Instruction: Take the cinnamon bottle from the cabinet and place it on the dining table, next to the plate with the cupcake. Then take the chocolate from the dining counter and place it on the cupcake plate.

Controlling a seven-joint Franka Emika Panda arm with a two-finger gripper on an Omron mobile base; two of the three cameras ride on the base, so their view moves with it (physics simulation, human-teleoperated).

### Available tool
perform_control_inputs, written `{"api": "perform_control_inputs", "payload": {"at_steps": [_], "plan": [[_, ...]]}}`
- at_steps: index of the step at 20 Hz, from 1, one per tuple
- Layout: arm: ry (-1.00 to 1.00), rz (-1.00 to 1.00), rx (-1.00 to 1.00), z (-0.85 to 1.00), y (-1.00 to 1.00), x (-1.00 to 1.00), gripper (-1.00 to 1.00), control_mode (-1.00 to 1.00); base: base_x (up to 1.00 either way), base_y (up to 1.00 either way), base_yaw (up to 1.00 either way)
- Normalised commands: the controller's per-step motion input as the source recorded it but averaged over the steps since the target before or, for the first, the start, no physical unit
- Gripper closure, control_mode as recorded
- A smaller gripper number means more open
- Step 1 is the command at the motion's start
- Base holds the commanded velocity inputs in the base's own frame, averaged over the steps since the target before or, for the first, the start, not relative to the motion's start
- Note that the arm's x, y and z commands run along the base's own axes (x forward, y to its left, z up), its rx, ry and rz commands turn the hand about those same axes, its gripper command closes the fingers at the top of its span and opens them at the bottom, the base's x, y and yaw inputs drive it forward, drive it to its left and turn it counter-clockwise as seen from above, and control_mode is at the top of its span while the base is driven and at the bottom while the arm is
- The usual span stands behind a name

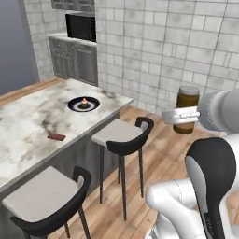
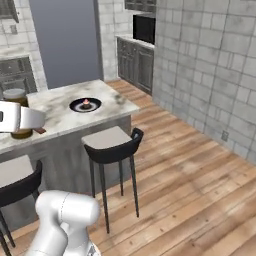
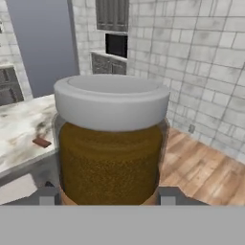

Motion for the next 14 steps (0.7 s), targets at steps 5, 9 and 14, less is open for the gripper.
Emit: {"api": "perform_control_inputs", "payload": {"at_steps": [5,9,14], "plan": [[0.00,0.00,0.00,0.00,0.00,0.00,1.00,1.00,0.58,-0.10,0.62],[0.00,0.00,0.00,0.00,0.00,0.00,1.00,1.00,0.45,-0.37,0.57],[0.00,0.00,0.00,0.00,0.00,0.00,1.00,1.00,0.32,-0.59,0.47]]}}
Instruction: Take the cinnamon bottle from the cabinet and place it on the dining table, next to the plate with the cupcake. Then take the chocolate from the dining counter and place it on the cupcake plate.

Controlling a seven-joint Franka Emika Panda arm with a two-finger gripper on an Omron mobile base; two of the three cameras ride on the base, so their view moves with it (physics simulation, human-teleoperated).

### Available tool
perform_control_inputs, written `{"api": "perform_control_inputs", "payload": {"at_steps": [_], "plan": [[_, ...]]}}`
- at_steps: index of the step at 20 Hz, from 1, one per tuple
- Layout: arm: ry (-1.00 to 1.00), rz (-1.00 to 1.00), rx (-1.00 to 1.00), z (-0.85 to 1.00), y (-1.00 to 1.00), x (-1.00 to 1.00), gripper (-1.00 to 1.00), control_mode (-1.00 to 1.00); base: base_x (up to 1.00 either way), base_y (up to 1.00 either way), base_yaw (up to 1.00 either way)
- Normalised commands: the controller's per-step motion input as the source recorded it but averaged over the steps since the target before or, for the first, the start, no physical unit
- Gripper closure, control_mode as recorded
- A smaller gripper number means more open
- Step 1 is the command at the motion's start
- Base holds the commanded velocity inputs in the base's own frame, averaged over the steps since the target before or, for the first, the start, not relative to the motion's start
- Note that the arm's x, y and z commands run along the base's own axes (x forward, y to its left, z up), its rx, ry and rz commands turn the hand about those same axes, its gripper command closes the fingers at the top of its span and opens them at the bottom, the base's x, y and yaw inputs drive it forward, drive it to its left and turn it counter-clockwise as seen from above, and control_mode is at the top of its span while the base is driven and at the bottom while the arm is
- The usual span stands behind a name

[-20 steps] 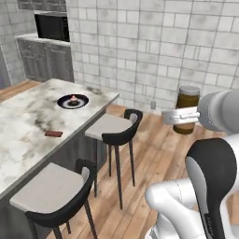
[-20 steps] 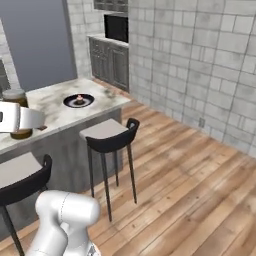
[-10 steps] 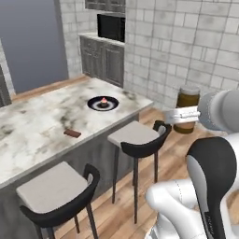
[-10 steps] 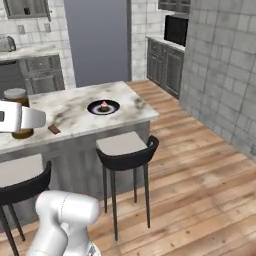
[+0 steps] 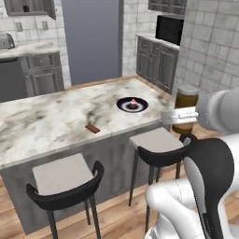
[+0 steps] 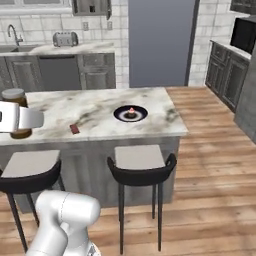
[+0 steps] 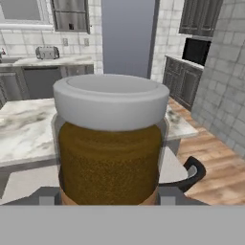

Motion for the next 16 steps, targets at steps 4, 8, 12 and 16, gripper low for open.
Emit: {"api": "perform_control_inputs", "payload": {"at_steps": [4,8,12,16], "plan": [[0.00,0.00,0.00,0.00,0.00,0.00,1.00,1.00,0.37,-0.20,0.32],[0.00,0.00,0.00,0.00,0.00,0.00,1.00,1.00,0.59,0.00,0.21],[0.00,0.00,0.00,0.00,0.00,0.00,1.00,1.00,0.68,-0.06,0.17],[0.00,0.00,0.00,0.00,0.00,0.00,1.00,1.00,0.75,-0.03,0.18]]}}
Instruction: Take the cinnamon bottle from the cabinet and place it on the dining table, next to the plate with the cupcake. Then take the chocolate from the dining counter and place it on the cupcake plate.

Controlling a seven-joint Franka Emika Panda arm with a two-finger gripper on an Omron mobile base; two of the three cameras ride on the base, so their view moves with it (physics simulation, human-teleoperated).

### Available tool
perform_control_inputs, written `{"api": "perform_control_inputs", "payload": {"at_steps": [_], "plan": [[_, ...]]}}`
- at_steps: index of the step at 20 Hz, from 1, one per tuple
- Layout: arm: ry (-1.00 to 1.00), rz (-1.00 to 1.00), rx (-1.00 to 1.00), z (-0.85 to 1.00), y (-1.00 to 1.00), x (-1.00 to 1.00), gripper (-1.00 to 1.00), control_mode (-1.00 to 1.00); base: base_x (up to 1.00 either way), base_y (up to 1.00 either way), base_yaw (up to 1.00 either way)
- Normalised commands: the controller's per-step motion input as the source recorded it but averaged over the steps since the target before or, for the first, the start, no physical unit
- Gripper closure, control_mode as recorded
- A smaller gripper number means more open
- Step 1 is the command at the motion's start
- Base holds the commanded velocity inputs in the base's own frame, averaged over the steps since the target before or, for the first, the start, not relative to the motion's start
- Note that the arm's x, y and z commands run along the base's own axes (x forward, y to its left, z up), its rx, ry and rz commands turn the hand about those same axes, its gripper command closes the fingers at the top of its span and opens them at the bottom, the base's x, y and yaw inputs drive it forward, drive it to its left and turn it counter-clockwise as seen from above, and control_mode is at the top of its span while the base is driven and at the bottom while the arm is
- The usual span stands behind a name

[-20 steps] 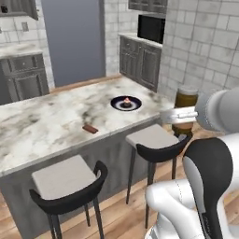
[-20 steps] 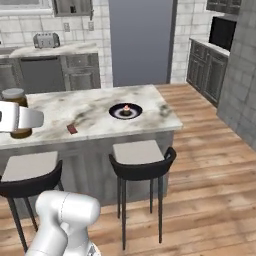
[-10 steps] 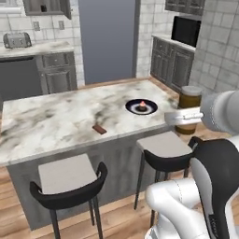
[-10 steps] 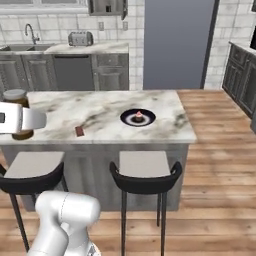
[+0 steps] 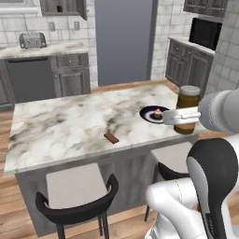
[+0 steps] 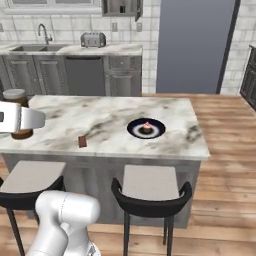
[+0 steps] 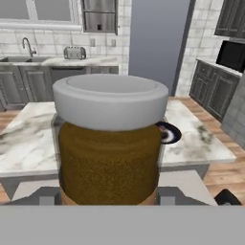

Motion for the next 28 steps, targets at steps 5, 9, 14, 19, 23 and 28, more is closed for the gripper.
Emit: {"api": "perform_control_inputs", "payload": {"at_steps": [5,9,14,19,23,28], "plan": [[0.00,0.00,0.00,0.00,0.00,0.00,1.00,1.00,0.79,-0.23,0.28],[0.00,0.00,0.00,0.00,0.00,0.00,1.00,1.00,0.68,-0.40,0.35],[0.00,0.00,0.00,0.00,0.00,0.00,1.00,1.00,0.88,-0.30,0.15],[0.00,0.00,0.00,0.00,0.00,0.00,1.00,1.00,0.93,-0.12,0.07],[0.04,0.18,0.13,-0.01,-0.51,0.87,1.00,-1.00,0.00,0.00,0.00],[0.00,0.30,0.11,-0.01,-0.87,0.99,1.00,-1.00,0.00,0.00,0.00]]}}
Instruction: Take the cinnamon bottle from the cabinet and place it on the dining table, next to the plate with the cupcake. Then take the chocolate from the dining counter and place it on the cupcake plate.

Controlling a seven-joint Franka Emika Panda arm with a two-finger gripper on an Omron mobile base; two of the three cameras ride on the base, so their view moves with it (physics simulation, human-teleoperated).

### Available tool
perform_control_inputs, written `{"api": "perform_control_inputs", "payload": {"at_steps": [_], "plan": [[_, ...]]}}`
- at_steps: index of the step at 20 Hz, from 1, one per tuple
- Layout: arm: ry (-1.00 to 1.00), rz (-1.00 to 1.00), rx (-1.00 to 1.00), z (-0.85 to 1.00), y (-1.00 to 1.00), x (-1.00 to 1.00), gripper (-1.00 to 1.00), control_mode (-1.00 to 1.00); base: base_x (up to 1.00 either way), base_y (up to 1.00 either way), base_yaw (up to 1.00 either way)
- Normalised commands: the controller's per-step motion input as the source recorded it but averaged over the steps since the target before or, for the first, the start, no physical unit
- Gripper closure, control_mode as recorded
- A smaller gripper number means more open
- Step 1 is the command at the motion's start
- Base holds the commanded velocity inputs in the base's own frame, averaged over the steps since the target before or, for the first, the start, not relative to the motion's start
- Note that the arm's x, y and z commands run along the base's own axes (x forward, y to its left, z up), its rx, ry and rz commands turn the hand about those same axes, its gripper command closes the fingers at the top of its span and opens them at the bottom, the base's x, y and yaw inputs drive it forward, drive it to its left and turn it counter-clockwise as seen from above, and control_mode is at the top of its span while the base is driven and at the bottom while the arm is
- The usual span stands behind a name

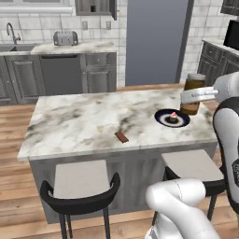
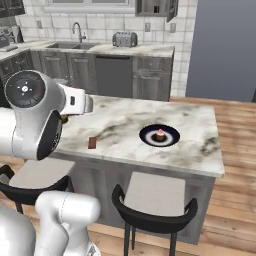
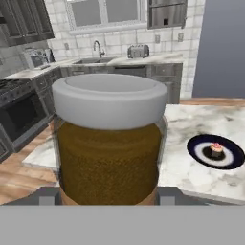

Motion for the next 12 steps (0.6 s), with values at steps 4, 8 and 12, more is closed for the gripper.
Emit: {"api": "perform_control_inputs", "payload": {"at_steps": [4,8,12], "plan": [[0.00,0.35,0.03,-0.30,-0.91,0.95,1.00,-1.00,0.00,0.00,0.00],[0.00,0.39,0.01,-0.58,-0.81,0.92,1.00,-1.00,0.00,0.00,0.00],[0.00,0.42,0.00,-0.68,-0.74,0.62,1.00,-1.00,0.00,0.00,0.00]]}}
